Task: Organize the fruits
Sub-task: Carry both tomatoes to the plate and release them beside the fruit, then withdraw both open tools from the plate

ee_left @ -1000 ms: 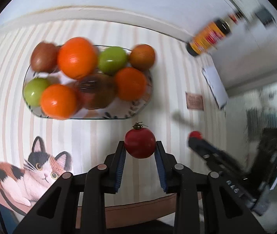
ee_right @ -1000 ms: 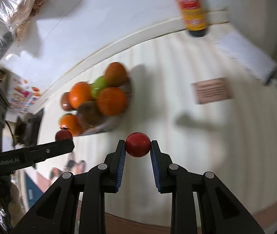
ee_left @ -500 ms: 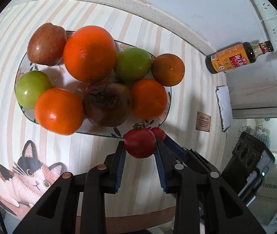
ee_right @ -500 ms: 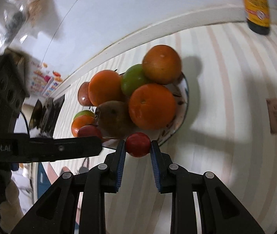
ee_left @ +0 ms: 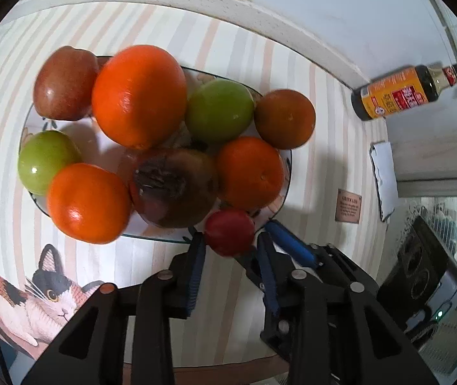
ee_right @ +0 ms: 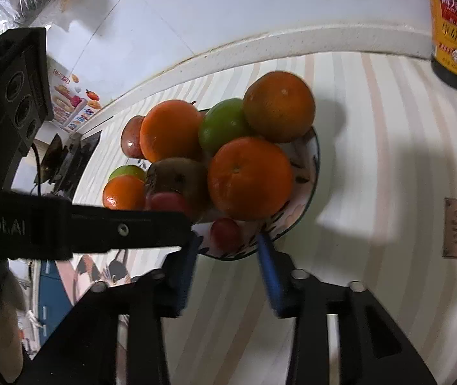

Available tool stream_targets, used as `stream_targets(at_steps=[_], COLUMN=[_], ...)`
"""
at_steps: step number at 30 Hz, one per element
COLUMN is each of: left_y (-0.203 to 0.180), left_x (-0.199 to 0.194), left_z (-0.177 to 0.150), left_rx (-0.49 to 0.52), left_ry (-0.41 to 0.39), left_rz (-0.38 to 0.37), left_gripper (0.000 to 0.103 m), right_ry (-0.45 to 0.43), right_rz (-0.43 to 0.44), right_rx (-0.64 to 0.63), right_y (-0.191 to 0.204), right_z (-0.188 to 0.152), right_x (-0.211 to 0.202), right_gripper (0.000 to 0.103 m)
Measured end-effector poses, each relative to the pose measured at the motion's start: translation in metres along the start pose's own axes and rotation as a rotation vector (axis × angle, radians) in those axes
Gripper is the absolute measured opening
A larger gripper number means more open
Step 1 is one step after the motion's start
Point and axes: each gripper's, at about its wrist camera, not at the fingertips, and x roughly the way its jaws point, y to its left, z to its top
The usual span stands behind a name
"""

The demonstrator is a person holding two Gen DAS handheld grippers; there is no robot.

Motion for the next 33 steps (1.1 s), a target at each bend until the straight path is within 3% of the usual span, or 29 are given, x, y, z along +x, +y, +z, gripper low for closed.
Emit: stream_targets(at_steps=[1, 2, 6, 9, 10, 11, 13, 16, 18, 26, 33], left_y=[0.001, 0.001, 0.000, 0.000, 0.001, 0.003, 0.009, 0.019, 0.026, 0.034, 0.036], left_x=[-0.001, -0.003, -0.020, -0.037, -0.042, -0.048, -0.059, -0.072, -0.082, -0.137, -0.199], left_z=[0.000, 0.000, -0.004, -0.011, -0.014, -0.016, -0.022, -0.030, -0.038, -0.091, -0.155], left_rx=[-0.004, -0.005, 0.021, 0.058, 0.066, 0.075, 0.092, 0.108, 0.105, 0.181, 0.227], left_ry=[0.000, -0.004, -0.046, -0.093, -0.109, -0.127, -0.164, -0.221, -0.247, -0.373, -0.486], left_rz=[0.003, 0.004, 0.042, 0.101, 0.123, 0.151, 0.217, 0.335, 0.372, 0.395, 0.401], left_gripper=[0.032, 0.032, 0.035, 0.054, 0.064, 0.078, 0.091, 0.095, 0.096, 0.096, 0.096], right_ry=[-0.001, -0.003, 0.002, 0.004, 0.007, 0.010, 0.010, -0.001, -0.012, -0.079, -0.170], right_rz=[-0.009, -0.012, -0.058, -0.122, -0.158, -0.181, -0.227, -0.275, -0.302, -0.370, -0.402], right_rx=[0.004, 0.011, 0.034, 0.044, 0.047, 0.053, 0.074, 0.092, 0.091, 0.072, 0.078], right_y=[-0.001, -0.002, -0.007, -0.008, -0.008, -0.008, -0.007, -0.001, 0.009, 0.075, 0.143], right_z=[0.001, 0.001, 0.000, 0.000, 0.000, 0.000, 0.001, 0.001, -0.002, -0.028, -0.071], right_x=[-0.001, -0.003, -0.016, -0.029, -0.034, -0.038, -0.047, -0.063, -0.073, -0.122, -0.189], right_gripper=[0.072, 0.075, 0.076, 0.088, 0.091, 0.092, 0.092, 0.093, 0.094, 0.094, 0.094])
